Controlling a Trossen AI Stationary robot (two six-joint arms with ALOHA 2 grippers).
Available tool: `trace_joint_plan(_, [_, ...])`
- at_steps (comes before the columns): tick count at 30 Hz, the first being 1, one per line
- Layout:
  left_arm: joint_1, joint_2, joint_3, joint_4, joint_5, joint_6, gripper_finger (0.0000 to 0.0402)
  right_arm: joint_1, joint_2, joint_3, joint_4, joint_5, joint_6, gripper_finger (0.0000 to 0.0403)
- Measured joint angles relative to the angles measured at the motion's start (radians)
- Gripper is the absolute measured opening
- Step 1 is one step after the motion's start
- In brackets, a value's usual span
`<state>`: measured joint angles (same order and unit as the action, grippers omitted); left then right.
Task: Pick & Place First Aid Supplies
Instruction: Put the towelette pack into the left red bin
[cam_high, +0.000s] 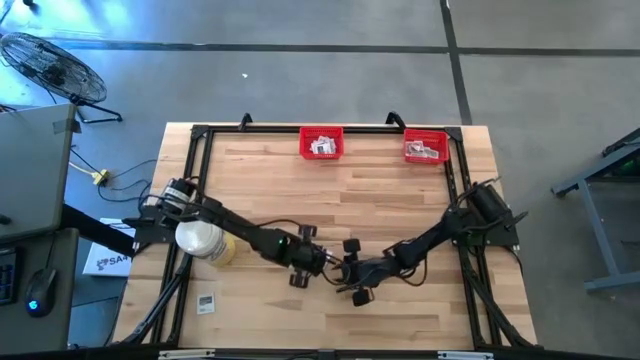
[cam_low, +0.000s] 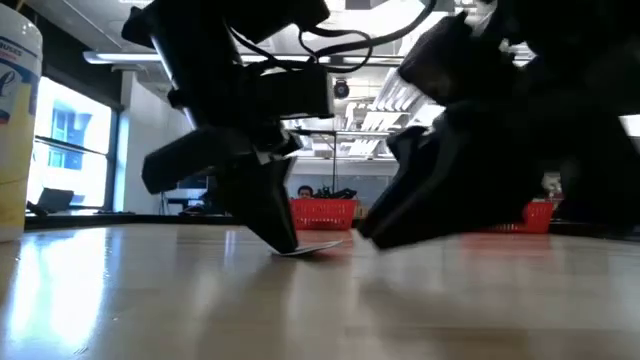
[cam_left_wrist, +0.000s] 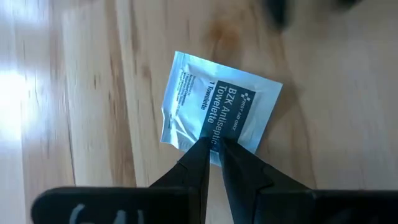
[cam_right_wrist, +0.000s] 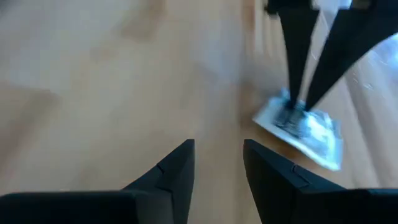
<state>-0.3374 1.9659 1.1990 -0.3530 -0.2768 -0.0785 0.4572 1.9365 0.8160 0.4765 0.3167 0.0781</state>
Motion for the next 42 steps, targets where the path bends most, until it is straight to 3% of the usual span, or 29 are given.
trace_joint_plan(5, [-0.004,0.022,0.001,0.004,0.020,0.048,0.0043,-0.013,0.012,0.100,-0.207,0.080,-0.064,0.0159])
trace_joint_plan(9, [-0.010,0.020,0.001,0.010,0.026,0.048,0.0043,-0.019,0.011,0.140,-0.242,0.097,-0.111,0.0183])
trace_joint_plan(19, [-0.017,-0.026,0.025,-0.061,0.045,0.089,0.0043,-0.093,0.033,0.151,-0.250,-0.074,-0.130,0.0183])
trace_joint_plan(27, [-0.019,-0.107,0.029,-0.106,0.064,0.100,0.0043,-0.130,0.070,0.154,-0.221,-0.129,-0.105,0.0168])
trace_joint_plan(35, [-0.060,-0.216,0.025,-0.365,-0.006,-0.034,0.0043,-0.144,0.073,0.153,-0.179,-0.176,-0.147,0.0165])
trace_joint_plan(42, [-0.121,-0.327,-0.114,-0.337,-0.087,-0.188,0.0043,-0.176,0.073,0.153,-0.212,-0.231,-0.150,0.0164])
